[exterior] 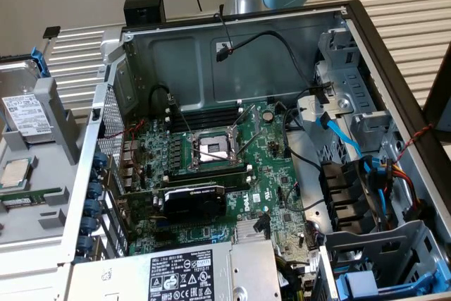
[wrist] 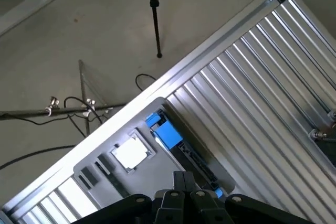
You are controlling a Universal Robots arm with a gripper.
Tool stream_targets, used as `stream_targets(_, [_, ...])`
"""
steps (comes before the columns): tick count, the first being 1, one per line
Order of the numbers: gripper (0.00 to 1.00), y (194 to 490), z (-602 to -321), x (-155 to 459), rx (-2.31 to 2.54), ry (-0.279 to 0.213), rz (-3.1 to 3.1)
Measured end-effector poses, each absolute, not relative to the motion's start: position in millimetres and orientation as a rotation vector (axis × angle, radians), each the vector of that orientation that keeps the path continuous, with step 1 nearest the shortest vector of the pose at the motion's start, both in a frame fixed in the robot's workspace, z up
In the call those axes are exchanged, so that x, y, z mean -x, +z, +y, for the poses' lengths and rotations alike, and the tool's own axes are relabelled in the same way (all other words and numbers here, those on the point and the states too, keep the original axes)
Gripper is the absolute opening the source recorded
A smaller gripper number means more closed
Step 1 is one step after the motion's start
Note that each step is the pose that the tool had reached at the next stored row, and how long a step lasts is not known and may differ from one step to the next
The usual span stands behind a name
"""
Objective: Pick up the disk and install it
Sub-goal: 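Pick up the disk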
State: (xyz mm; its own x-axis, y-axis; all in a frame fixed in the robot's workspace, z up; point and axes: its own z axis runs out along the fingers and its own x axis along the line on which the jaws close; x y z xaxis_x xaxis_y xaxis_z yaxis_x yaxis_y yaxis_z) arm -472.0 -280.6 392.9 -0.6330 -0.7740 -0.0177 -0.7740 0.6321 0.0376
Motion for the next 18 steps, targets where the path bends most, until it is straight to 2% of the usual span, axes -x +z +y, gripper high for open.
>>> stream_targets(14, [0.11,393.0,-280.5,471.9,-1.694,-0.060,-2.645])
stream_targets(18, [0.11,392.9,-280.6,471.9,-1.763,-0.038,-2.626])
